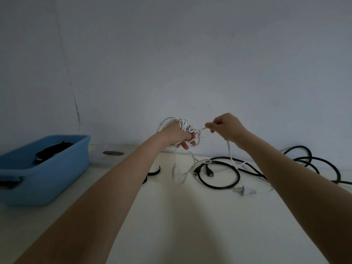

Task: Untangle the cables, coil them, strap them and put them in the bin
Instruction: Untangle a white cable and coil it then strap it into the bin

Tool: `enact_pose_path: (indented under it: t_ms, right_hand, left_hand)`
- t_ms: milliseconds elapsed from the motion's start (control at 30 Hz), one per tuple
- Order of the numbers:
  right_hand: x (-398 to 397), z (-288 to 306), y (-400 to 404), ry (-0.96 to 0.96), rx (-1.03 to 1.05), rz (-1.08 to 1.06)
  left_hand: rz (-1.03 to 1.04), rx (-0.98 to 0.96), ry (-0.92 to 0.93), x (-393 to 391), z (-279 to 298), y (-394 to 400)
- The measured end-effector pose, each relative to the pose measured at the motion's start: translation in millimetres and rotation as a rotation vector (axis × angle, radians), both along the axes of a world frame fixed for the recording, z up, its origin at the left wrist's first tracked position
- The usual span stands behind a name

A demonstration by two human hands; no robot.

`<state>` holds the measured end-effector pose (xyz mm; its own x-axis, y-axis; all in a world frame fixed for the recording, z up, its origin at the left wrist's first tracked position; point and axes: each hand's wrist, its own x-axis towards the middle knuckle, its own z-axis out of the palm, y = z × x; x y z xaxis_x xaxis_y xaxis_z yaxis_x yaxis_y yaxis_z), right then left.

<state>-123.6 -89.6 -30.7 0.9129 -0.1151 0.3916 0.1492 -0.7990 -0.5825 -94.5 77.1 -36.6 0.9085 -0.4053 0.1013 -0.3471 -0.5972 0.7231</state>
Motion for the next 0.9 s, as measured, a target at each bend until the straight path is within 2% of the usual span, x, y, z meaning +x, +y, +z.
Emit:
enact_pose_path:
  t_ms: [133, 200, 300, 367, 467, 533, 567, 633, 700, 800, 900]
  right_hand:
    - [-8, -4, -44, -0.108, 0.239, -0.266]
    - [-10, -6, -59, -0.138, 0.255, -0.332]
    - [-6, -1, -66, -0.164, 0.221, -0.413]
    - [-8, 4, -72, -0.073, 0.159, -0.42]
    - [-15, 4, -75, 0.078, -0.053, -0.418]
    - [-18, 1, -63, -0.026, -0.127, -0.327]
    - [-20, 2, -54, -0.074, -0.081, -0.229]
    - [-23, 6, -33, -0.026, 0.032, 0.006]
    - [-23, 7, -15, 0.072, -0.028, 0.141]
    - [-18, 1, -1, 0.069, -0.132, 0.128]
    - [-13, -5, 2, 0.091, -0.016, 0.143]
  left_hand:
    - [0.124, -0.115, 0.067, 7, -6, 11]
    - [0.19, -0.154, 0.084, 12, -9, 16]
    - [0.22, -0.149, 0.046, 11, -6, 11]
    - [0.145, -0.207, 0.085, 9, -3, 8]
    - [0.0, -0.292, 0.159, 8, -6, 8]
    - [-0.035, -0.297, 0.169, 7, -11, 5]
    - [-0.046, -0.306, 0.17, 5, -13, 1]
    - [-0.056, -0.299, 0.156, 1, -13, -8]
    - [-0.045, -0.254, 0.116, -4, -9, -15]
    - [-0.041, -0.247, 0.075, -11, -4, -20]
    - [-0.022, -0.249, 0.082, -13, -5, -19]
